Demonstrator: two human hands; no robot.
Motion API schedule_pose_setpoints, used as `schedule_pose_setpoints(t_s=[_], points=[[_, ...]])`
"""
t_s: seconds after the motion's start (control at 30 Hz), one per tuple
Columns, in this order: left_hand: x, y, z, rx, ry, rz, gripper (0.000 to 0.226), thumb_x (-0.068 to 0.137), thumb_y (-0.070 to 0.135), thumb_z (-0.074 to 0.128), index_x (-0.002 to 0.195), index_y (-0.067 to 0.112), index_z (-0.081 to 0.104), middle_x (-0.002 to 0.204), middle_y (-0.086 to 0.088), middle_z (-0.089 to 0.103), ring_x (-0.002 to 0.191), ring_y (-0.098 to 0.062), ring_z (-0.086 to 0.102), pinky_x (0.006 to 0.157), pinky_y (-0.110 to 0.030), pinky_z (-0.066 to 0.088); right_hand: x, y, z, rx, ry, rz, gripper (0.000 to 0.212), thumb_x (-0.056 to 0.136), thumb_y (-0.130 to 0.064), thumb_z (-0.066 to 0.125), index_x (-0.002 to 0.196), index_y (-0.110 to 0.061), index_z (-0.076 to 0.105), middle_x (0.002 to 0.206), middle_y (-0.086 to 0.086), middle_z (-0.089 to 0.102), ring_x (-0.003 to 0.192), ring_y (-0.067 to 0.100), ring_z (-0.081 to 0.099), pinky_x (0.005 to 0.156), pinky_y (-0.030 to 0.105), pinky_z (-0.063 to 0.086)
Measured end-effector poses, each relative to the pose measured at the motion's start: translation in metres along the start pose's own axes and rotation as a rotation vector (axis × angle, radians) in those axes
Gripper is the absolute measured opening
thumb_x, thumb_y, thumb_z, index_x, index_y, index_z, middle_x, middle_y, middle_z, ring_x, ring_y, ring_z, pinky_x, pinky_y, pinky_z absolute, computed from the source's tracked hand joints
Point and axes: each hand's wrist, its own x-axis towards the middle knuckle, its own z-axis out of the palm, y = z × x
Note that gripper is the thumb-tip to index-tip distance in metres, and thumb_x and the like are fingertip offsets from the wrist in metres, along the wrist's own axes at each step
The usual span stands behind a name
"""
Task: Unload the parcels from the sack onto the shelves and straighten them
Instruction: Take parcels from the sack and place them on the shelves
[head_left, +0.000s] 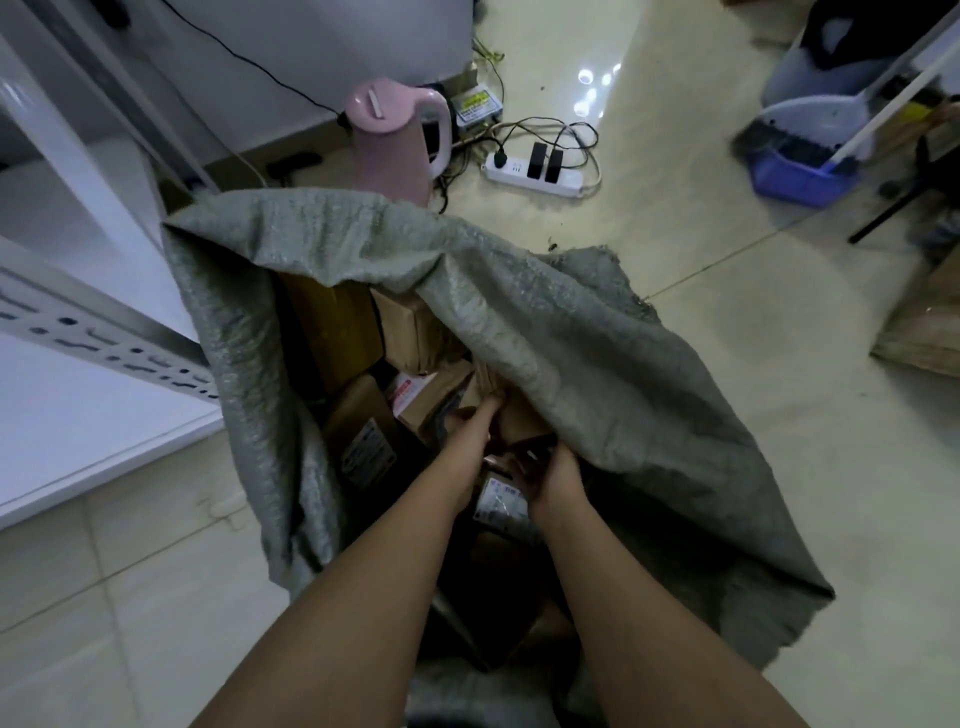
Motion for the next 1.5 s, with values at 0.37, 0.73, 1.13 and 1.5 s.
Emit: schedule_pose_setpoints(t_s=[0.37,0.73,1.13,1.5], points=[[-0.194,0.003,-0.061,-0.026,0.152,-0.24,0.079,0.071,0.049,0.076,0.133,0.013,0.041,0.114,-0.011,0.064,0.096,-0.028,0.065,0.066,-0.034,0.055,-0.194,0.007,-0.021,-0.202,0.008,0.519,0.072,0.069,-0.064,0.071,0.113,-0.008,0.062,0.111,0.012,0.067,0.106,0.026,0.063,0.083,0.029,0.051],[-0.364,0.05,-0.085,0.365,0.365,0.212,0.093,0.058,0.037,0.087,0.133,0.007,0.042,0.128,-0.01,0.057,0.115,-0.028,0.057,0.097,-0.04,0.048,-0.342,-0.029,-0.002,-0.767,0.027,0.011,0.069,0.092,-0.036,0.061,0.145,-0.008,0.028,0.135,0.015,0.049,0.107,0.034,0.056,0.086,0.041,0.05],[-0.491,0.137,-0.114,1.393,0.52,1.031,0.098,0.059,0.057,0.072,0.141,0.019,0.037,0.129,-0.002,0.051,0.113,-0.024,0.054,0.092,-0.037,0.046,-0.444,-0.121,0.068,-0.586,-0.276,-0.049,0.068,0.087,-0.072,0.04,0.124,-0.018,0.061,0.107,0.013,0.072,0.092,0.029,0.068,0.077,0.038,0.056],[-0.522,0.152,-0.127,1.722,0.696,1.743,0.054,0.079,0.024,0.057,0.133,0.019,0.053,0.122,-0.014,0.06,0.114,-0.031,0.056,0.103,-0.053,0.039,-0.475,-0.152,0.079,-0.76,-0.474,-0.019,0.079,0.052,-0.065,0.079,0.113,-0.016,0.068,0.103,0.013,0.073,0.102,0.034,0.067,0.094,0.051,0.05]])
